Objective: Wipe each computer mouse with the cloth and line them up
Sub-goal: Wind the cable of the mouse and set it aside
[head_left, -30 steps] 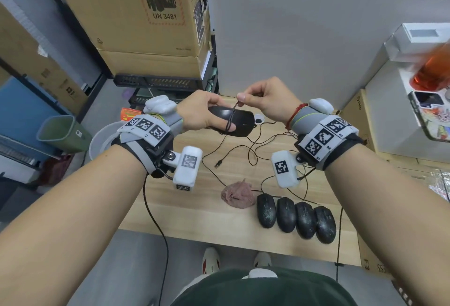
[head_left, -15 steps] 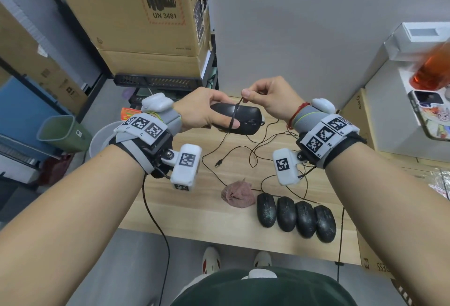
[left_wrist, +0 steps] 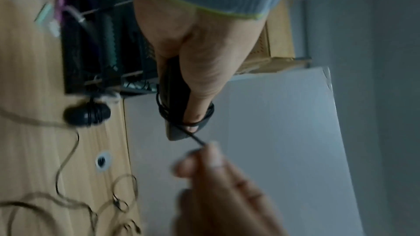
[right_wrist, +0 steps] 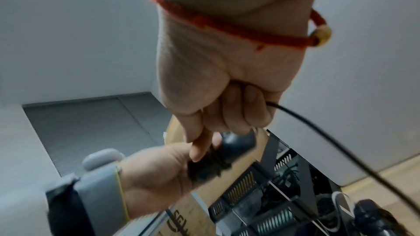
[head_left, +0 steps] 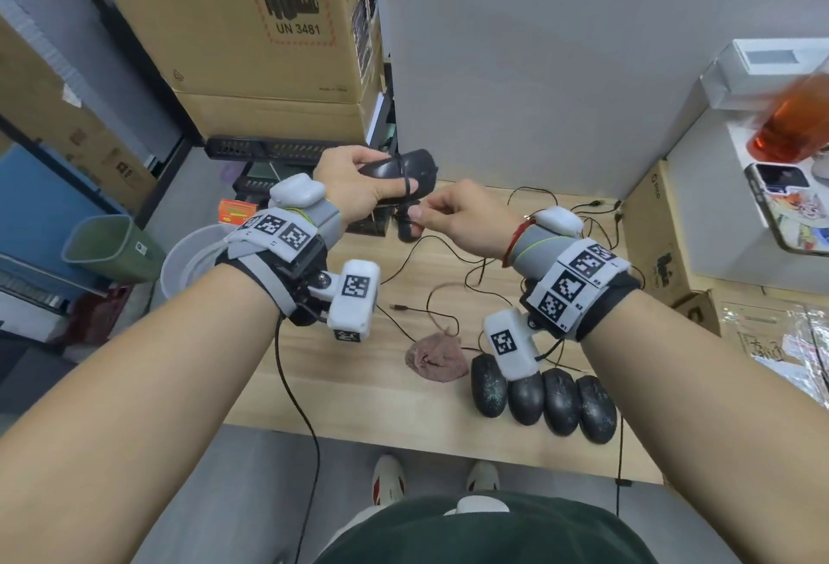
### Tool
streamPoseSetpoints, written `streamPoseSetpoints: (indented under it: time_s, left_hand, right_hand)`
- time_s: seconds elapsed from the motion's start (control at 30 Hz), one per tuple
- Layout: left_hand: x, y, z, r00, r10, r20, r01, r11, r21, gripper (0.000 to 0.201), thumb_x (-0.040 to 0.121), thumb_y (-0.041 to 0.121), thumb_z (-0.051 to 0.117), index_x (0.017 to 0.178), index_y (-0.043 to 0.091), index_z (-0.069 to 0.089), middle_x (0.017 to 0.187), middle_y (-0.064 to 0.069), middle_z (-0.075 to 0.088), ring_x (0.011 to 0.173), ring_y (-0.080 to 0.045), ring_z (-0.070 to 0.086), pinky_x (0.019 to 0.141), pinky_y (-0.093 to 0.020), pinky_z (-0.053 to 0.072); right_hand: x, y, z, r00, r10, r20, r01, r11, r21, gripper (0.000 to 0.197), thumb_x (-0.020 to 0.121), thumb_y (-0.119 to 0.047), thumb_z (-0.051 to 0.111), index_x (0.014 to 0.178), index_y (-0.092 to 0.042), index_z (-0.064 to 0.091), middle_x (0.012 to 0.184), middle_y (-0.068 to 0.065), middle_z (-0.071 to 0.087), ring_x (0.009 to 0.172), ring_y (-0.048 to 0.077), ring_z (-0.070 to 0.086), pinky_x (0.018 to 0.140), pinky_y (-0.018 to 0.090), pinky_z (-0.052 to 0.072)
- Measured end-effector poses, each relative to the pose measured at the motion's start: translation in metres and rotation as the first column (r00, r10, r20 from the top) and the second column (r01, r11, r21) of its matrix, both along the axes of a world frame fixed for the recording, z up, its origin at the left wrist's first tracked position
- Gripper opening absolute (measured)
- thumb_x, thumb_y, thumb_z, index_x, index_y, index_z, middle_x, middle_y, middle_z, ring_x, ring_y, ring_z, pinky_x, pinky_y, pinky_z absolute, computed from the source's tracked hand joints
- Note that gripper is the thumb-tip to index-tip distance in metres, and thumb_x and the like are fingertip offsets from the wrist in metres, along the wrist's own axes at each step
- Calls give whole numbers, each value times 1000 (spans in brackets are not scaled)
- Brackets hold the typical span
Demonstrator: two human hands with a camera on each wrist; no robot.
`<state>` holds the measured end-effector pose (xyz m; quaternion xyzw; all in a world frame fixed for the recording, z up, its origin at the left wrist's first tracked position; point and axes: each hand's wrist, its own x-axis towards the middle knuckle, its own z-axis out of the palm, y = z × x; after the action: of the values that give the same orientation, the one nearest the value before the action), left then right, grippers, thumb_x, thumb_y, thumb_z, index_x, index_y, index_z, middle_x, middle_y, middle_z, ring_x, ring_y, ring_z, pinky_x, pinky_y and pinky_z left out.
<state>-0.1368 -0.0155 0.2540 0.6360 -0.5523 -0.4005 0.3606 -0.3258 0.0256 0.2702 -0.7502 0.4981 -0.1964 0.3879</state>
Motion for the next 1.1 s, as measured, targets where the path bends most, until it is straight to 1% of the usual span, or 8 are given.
streamPoseSetpoints:
  time_s: [0.17, 0.3, 0.4, 0.5, 0.73, 0.83, 0.93, 1.1]
  left_hand:
    - [7, 3, 1, 972, -188, 140, 180, 981, 68, 51, 49, 46, 98, 92, 27, 78, 91, 6, 76, 85, -13, 72, 74, -30, 60]
    - [3, 7, 10, 942, -310, 130, 299, 949, 95, 52, 44, 45, 96, 89, 27, 78, 90, 2, 77, 86, -18, 73, 82, -47, 62]
    - [1, 13, 17, 917, -390, 86, 380, 918, 117, 43, 55, 28, 98, 91, 26, 75, 92, -2, 78, 84, -19, 72, 89, -53, 58]
    - [-2, 23, 22, 894, -446, 30, 438, 887, 148, 51, 48, 35, 97, 93, 27, 75, 95, -3, 78, 88, -25, 72, 92, -61, 53]
    - [-10, 30, 33, 879, -465, -102, 475, 874, 104, 49, 50, 33, 98, 93, 27, 76, 95, -12, 77, 85, -35, 69, 86, -73, 47]
    - [-10, 29, 35, 880, -447, -163, 460, 886, 54, 49, 60, 18, 96, 103, 17, 74, 93, -6, 76, 86, -23, 70, 87, -54, 56]
    - [-10, 27, 36, 858, -405, -316, 426, 905, -1, 55, 63, 10, 92, 113, 7, 69, 100, -7, 76, 92, -18, 71, 85, -34, 57]
    - [-15, 16, 31, 896, -110, -431, 99, 994, -47, 47, 69, 7, 89, 112, 5, 69, 102, -9, 75, 89, -17, 72, 79, -29, 57]
  right_hand:
    - [-9, -11, 18, 999, -27, 33, 29, 997, -77, 29, 99, -31, 59, 76, -22, 74, 45, -12, 43, 42, 5, 34, 47, 16, 27]
    - [-16, -23, 15, 996, -69, 63, 76, 991, -107, 23, 91, -38, 68, 72, -26, 73, 66, 12, 66, 57, 10, 51, 59, 30, 44]
    - [-23, -30, 15, 972, -176, 158, 192, 977, -93, 23, 82, -41, 78, 70, -23, 73, 60, -2, 64, 59, 9, 51, 63, 30, 47]
    - [-30, -34, 15, 955, -214, 204, 233, 969, -76, 28, 83, -32, 79, 79, -5, 72, 42, -17, 43, 47, 2, 37, 57, 21, 36]
    - [-35, -35, -7, 959, -210, 190, 213, 977, 5, 37, 92, -40, 69, 81, -4, 69, 62, -2, 54, 60, 13, 44, 61, 27, 37]
    - [-37, -32, -15, 954, -226, 195, 212, 973, 87, 34, 95, -35, 64, 78, -6, 65, 67, 4, 56, 62, 16, 44, 56, 31, 37]
    - [-37, -25, -19, 952, -236, 194, 212, 968, 135, 27, 93, 1, 53, 71, -13, 62, 51, -5, 48, 48, 11, 36, 50, 24, 26]
    - [-15, -6, -16, 988, -83, 130, 75, 995, 69, 33, 104, -29, 50, 93, -9, 74, 47, -12, 46, 44, 4, 36, 50, 20, 32]
